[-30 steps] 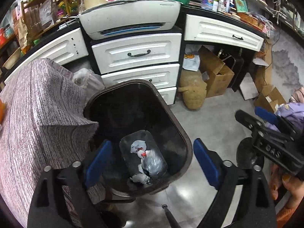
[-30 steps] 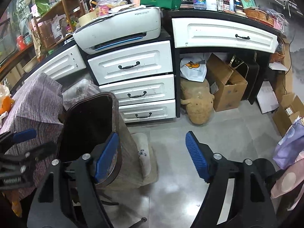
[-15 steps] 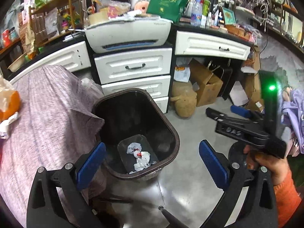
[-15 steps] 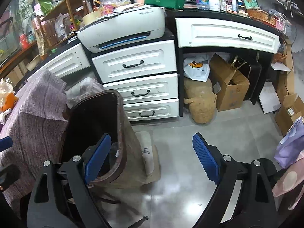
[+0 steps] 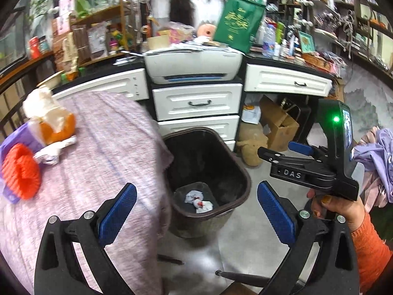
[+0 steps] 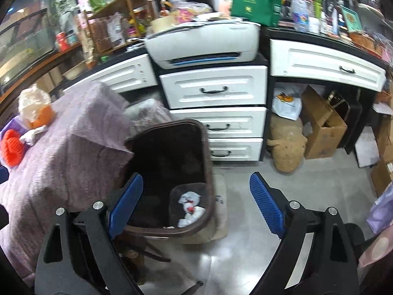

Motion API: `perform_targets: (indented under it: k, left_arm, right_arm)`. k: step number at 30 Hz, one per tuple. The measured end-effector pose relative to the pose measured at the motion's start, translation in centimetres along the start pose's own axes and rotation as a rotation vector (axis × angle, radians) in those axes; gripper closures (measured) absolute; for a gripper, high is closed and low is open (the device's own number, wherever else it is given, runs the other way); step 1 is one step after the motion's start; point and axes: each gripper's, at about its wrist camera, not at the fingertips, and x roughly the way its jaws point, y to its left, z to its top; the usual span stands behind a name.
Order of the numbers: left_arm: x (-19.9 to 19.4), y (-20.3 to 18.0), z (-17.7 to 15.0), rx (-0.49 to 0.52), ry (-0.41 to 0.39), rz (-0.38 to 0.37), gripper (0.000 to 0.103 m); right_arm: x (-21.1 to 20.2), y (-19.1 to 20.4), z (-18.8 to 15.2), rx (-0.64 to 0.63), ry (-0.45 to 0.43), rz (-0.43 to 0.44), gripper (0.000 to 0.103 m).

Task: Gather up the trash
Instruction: 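Move both tools back over the table toward the remaining trash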

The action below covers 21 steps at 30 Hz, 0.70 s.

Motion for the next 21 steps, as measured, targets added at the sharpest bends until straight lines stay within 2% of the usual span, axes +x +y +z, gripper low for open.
perform_targets:
  k: [6, 9, 15, 21]
  left_arm:
    - [-2.7, 3.7, -0.8, -0.074, -0.038, 0.075, 0.006]
    - [-4.0, 5.7, -1.3, -0.105, -0.061, 0.136, 0.006]
    - [-6.1, 10.4, -2.1, -0.176, -0.059, 0.202, 0.006]
    - [-8.6, 15.6, -3.5, -0.254, -0.063, 0.290, 0.006]
  right_arm:
    - [-0.4, 4.5, 0.7, -0.071, -0.016, 0.081, 0.015]
    - [-0.8, 7.3, 1.2, -0.109, -0.030, 0.133, 0.015]
    - [-1.4, 12.8, 2.5, -0.204, -0.055, 0.239, 0.015]
    - [-1.6, 18.2, 3.4, -0.300, -0.028, 0.374, 0.015]
